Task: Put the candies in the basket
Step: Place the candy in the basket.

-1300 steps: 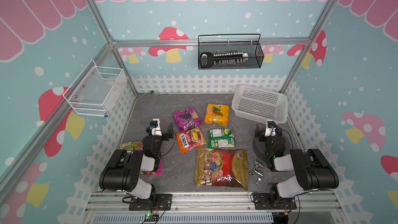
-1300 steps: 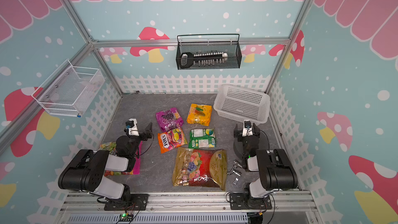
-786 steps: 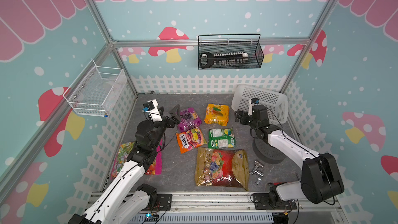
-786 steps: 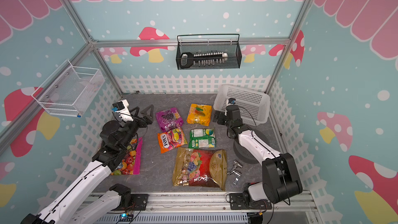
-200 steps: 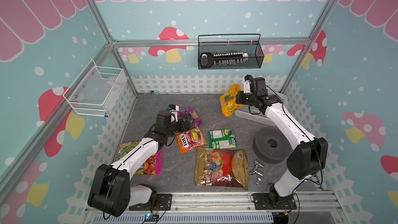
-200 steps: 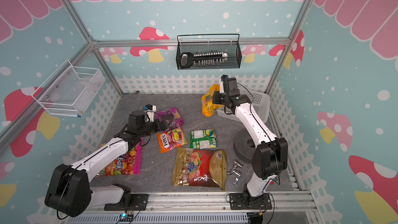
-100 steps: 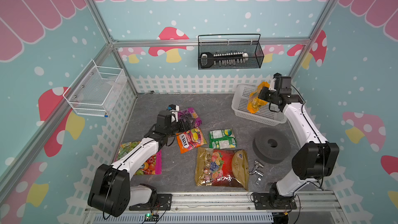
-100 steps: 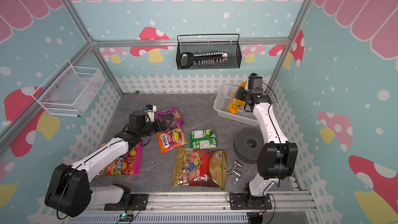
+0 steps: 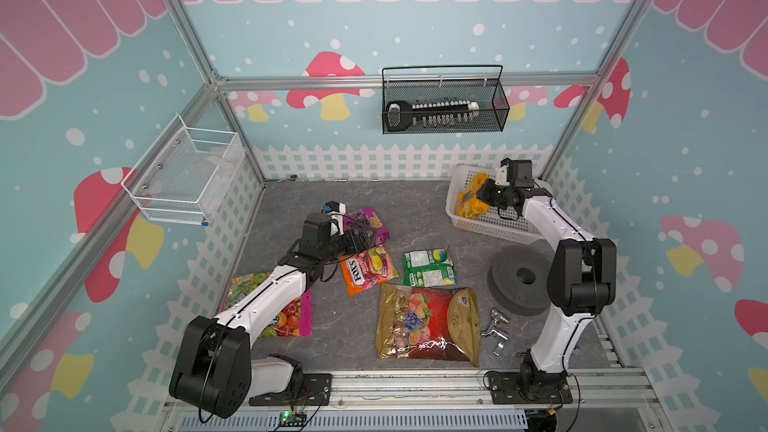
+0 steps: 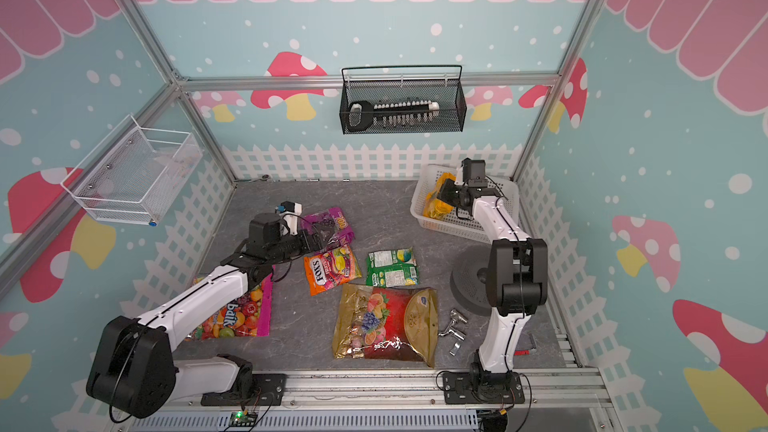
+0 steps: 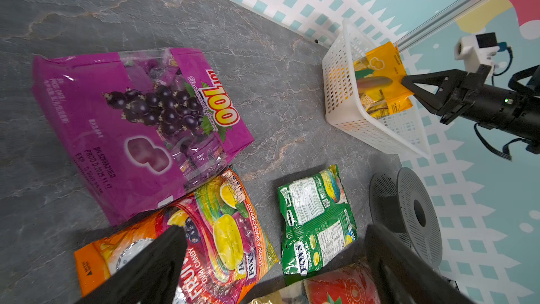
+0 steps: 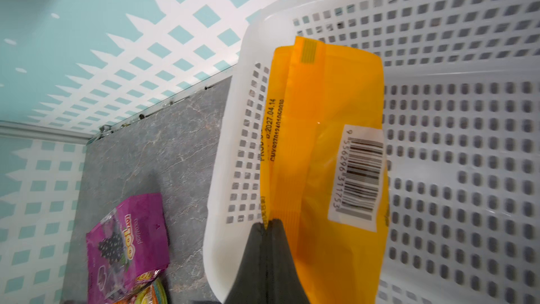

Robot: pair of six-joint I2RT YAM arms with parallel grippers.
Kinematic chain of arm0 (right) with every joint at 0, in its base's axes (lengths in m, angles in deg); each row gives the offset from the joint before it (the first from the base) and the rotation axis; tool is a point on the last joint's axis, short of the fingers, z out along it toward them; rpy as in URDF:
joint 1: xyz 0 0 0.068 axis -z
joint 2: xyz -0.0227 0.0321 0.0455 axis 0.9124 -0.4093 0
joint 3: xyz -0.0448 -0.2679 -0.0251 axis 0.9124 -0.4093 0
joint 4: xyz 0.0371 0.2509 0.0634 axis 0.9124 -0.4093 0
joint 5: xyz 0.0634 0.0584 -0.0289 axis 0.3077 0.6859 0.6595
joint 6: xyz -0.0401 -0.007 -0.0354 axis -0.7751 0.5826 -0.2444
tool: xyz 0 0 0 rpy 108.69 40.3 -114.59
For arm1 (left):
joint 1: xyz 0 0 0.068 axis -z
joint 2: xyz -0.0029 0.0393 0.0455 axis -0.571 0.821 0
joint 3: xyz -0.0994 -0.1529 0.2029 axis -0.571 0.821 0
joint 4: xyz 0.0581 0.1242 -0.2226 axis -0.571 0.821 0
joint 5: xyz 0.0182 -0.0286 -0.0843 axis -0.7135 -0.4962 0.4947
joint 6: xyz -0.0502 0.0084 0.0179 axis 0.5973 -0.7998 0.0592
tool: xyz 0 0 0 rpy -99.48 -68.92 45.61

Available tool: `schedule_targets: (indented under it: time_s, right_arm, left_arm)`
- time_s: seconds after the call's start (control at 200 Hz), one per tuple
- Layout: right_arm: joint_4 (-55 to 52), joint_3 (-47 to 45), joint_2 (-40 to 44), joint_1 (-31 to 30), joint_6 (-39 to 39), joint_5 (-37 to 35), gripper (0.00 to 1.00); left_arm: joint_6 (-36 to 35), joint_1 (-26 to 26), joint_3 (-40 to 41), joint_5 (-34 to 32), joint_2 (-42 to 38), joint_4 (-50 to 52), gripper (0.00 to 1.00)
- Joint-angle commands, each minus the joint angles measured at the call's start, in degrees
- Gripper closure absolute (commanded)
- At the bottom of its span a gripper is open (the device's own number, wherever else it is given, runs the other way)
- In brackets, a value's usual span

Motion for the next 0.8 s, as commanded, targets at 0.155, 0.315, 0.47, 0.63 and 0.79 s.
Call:
schedule_targets:
  time_s: [0.155,0.315,0.47,0.63,0.79]
  right_arm:
    - [9.61,4.26,-2.90,-8.12,2.44,11.85,1.00]
    - [13.07,2.84,-3.58,-10.59,4.06,16.98,1.00]
    - [16.03,0.33,-2.20,-10.88,4.50,20.62,1.00]
    - [9.93,-0.01,-0.81,-10.19,-0.35,12.11,1.00]
    - [4.76,1.14,-4.45,-8.65,-5.97,7.31,1.00]
  left_arm:
    - [0.24,-0.01,0.39,-1.28,-0.39,0.15,0.01]
    - [0.32,-0.10,0.36,-1.16,-0.15,0.15,0.01]
    - [0.24,-0.29,0.32,-1.33,-0.05,0.15,0.01]
    - [0.32,-0.39,0.13,-0.91,0.50,0.12,0.01]
    - [0.41,-0.39,0.03,-0.33,0.92,0.15,0.01]
